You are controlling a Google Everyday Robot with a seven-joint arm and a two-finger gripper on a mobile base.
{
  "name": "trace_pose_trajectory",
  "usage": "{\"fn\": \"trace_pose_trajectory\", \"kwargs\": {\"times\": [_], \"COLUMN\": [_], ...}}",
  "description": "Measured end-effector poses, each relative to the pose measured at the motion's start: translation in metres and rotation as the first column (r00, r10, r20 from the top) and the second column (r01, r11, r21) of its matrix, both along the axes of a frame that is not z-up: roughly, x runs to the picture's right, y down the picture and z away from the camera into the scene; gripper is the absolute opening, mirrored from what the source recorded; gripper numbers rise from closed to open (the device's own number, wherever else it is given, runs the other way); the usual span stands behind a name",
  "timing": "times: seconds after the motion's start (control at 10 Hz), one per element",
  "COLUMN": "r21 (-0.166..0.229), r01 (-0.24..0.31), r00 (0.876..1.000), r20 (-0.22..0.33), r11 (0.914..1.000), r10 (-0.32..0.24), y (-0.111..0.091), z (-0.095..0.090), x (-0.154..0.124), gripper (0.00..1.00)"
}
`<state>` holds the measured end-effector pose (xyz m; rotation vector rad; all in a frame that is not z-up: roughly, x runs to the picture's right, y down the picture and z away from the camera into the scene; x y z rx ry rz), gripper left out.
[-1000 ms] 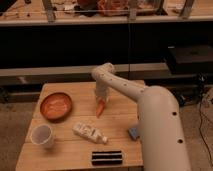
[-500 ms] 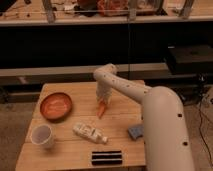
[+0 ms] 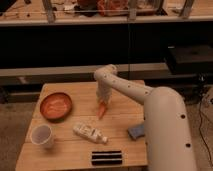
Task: Drag the pepper across the table
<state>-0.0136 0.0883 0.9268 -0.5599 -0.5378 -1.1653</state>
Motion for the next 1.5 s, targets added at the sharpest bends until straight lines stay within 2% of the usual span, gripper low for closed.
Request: {"fn": "trace_pose_trajectory", "kwargs": {"times": [1.5], "r21": [-0.005], "r01": [-0.007], "r00": [1.000], "r20": [0.008], "r11": [1.0000], "r10": [0.007], "y": [0.015], "z": [-0.014], "x": [0.008], "gripper": [0.00]}}
